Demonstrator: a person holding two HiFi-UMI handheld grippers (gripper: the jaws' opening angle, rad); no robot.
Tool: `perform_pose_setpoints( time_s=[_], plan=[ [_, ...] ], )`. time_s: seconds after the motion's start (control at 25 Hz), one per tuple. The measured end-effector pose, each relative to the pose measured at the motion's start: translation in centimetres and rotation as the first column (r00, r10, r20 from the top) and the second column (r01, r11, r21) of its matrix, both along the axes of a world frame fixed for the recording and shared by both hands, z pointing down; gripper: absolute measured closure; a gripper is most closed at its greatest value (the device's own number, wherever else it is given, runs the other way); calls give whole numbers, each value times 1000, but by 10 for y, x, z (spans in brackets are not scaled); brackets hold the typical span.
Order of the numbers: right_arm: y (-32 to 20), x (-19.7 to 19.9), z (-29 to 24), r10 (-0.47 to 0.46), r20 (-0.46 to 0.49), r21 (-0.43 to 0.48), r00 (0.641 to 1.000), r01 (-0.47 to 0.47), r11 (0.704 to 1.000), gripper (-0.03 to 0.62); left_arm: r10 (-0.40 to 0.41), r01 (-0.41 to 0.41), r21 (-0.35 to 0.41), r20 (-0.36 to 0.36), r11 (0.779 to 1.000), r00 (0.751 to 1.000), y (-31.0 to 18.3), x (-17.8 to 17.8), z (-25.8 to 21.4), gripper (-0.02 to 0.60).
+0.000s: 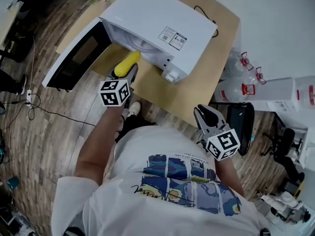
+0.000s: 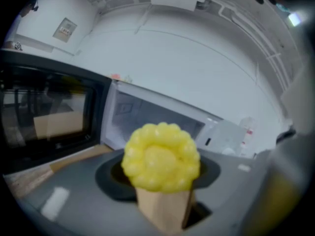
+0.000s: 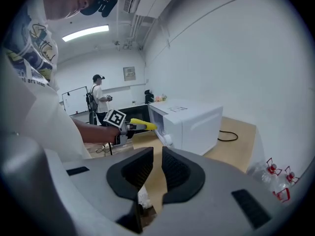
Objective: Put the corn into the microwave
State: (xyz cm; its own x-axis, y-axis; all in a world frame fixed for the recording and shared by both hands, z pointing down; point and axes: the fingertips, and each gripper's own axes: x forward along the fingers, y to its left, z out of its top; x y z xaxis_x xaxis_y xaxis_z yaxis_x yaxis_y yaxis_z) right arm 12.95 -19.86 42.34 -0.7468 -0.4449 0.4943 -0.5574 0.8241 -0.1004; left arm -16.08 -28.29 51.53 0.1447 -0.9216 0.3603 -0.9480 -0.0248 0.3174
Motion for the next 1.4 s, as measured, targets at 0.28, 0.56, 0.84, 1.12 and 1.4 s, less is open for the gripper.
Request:
perform_pose_setpoints(
  time_s=[0.28,0.56,0.84,1.12,1.4],
  plan=[
    [-36,-17,-3,107,-50,-6,993,-107,994,545,46,-45,-34,11,998,999,-70,-28,26,325],
    [-53,-37,-3,173,-80,-9,982,-174,985,545,80,-77,-64,52,995,995,-114,-52,47,325],
    [-61,-48,-1,240,-97,-11,966,-242,970,545,135,-127,-79,107,989,985,-146,-59,63,324],
    [-63,-62,3,278,-109,-23,954,-282,959,545,188,-165,-128,189,978,964,-176,-67,78,322],
    [-54,-69,9,330,-104,-47,938,-336,941,545,245,-192,-197,291,961,925,-198,-64,84,322]
  ],
)
